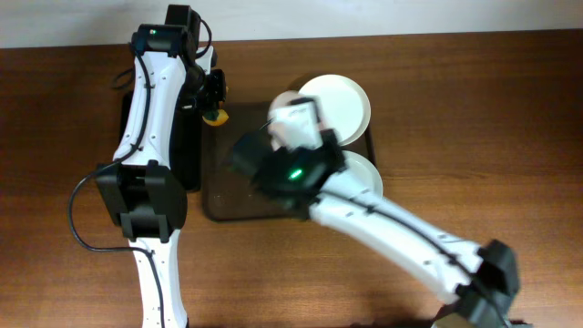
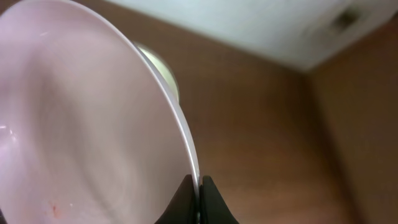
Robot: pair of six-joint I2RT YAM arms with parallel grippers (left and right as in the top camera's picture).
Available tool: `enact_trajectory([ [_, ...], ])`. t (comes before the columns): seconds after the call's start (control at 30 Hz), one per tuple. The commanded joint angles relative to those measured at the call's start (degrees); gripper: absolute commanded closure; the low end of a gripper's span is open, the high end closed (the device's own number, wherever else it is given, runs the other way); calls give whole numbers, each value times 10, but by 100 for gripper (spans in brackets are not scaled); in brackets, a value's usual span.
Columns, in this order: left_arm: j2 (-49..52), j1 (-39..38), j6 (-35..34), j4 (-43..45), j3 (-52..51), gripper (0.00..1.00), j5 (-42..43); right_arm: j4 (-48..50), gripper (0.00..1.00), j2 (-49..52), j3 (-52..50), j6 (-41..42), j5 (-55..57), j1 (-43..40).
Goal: Clean dirty plates on tray and stack at the side
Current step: 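Lift the cleaned plate with the right gripper and place it right of tray, then move right gripper back and grasp the blue-tinted plate's rim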
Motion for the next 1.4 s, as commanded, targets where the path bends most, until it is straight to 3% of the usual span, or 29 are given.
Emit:
enact_trajectory([
  [0.0, -2, -1, 12, 0, 4, 99, 4, 0, 96, -45, 11, -45, -257, -113],
  [0.1, -2, -1, 12, 2, 4, 99, 4, 2, 96, -51, 11, -119, -430, -236],
  [0.27, -2, -1, 12, 3, 4, 99, 4, 8, 96, -50, 10, -181, -617, -457],
  [0.43, -2, -1, 12, 8, 4, 99, 4, 13, 96, -36, -17, -200, -634, -633],
  [0.57, -2, -2, 12, 14, 4, 99, 4, 89, 96, -16, -97, -211, -633, -722],
  [0.77, -2, -2, 12, 17, 4, 99, 4, 263, 96, -6, -261, -212, -633, -763],
  [1.0, -2, -2, 12, 30, 4, 99, 4, 452, 96, -6, -383, -208, -633, -762],
  [1.17, -2, -2, 12, 31, 4, 99, 4, 508, 95, -6, -425, -208, -633, -757],
  [1.23, -2, -2, 12, 34, 4, 99, 4, 508, 84, -6, -425, -208, -633, -750],
  [1.27, -2, -2, 12, 34, 4, 99, 4, 505, 68, -7, -424, -208, -636, -746],
  [1.3, -2, -2, 12, 34, 4, 99, 4, 495, 59, -9, -421, -208, -642, -744],
  [1.37, -2, -2, 12, 34, 4, 99, 4, 472, 54, -21, -411, -208, -678, -743],
])
